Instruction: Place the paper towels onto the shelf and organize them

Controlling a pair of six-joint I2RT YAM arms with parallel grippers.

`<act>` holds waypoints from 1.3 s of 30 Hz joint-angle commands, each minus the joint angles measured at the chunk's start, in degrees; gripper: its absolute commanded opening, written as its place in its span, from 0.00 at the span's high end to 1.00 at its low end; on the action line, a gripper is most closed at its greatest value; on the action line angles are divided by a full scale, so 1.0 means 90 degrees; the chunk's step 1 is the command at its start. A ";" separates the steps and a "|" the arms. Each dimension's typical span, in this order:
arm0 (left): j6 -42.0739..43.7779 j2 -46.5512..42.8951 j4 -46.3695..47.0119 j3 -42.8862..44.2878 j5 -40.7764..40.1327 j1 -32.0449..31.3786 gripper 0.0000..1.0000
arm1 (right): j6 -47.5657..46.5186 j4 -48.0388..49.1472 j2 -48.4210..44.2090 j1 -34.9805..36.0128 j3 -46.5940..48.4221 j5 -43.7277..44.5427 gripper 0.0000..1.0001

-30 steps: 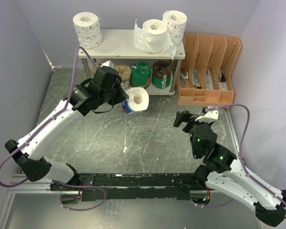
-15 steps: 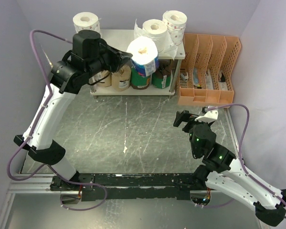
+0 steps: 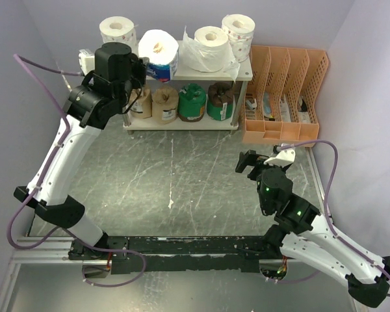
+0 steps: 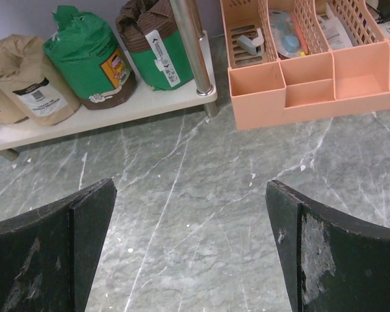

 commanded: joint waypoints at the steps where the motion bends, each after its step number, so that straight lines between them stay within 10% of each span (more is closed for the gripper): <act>1: -0.0258 0.0180 0.1223 -0.0112 -0.0814 -0.0005 0.93 | 0.0012 0.0059 -0.0063 0.0018 0.0073 0.0094 0.00; 21: 0.0190 0.1124 0.2725 -0.0010 -0.1534 0.0124 0.93 | -0.0266 0.0346 0.0099 0.0022 0.0033 0.0015 0.00; 28: 0.0336 0.1066 0.2996 -0.0187 -0.1505 0.0176 0.45 | -0.0277 0.0365 0.0126 0.0015 0.0035 -0.0037 0.00; 35: 0.0333 0.0734 0.3388 -0.0755 -0.1150 0.0220 0.38 | -0.0258 0.0313 0.0123 0.0017 0.0062 -0.0064 0.00; 39: 0.0597 -0.0092 0.4078 -0.1853 -0.0292 0.0213 0.10 | -0.0085 0.0281 0.0116 0.0018 0.0125 0.0000 0.00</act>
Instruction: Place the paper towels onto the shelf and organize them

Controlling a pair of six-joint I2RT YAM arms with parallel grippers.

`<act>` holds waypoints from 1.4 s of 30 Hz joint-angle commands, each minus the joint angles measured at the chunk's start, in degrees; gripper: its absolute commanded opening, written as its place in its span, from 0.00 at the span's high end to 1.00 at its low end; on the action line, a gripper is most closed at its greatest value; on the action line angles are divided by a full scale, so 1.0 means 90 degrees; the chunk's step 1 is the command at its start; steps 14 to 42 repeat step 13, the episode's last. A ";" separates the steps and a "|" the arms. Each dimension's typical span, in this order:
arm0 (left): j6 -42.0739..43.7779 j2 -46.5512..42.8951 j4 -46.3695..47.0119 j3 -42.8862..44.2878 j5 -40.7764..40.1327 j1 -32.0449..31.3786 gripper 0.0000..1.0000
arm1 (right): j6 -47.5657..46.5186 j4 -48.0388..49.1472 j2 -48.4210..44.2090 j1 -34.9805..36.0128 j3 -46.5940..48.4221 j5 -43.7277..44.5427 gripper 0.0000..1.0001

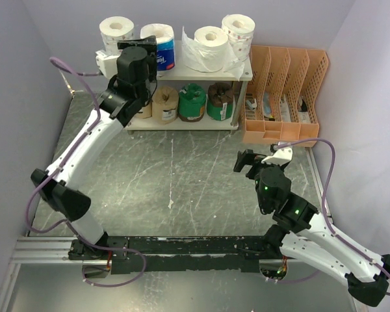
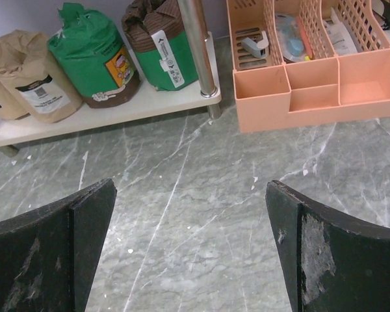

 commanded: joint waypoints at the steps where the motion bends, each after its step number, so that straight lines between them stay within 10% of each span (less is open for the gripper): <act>1: 0.0412 -0.1151 0.1073 -0.1150 0.1010 0.0024 0.03 | 0.0322 0.0065 -0.0004 0.0017 0.0142 0.0138 0.00; 9: 0.1859 -0.3297 0.2699 -0.4026 0.1165 0.0015 0.00 | 0.4787 -0.3798 0.2044 0.0057 0.2304 0.1317 0.01; 13: 0.2952 -0.3560 0.2194 -0.3824 0.1597 0.0013 0.00 | 0.4752 -0.4064 0.2479 0.0224 0.2536 0.1636 0.04; 42: 0.2952 -0.3560 0.2194 -0.3824 0.1597 0.0013 0.00 | 0.4752 -0.4064 0.2479 0.0224 0.2536 0.1636 0.04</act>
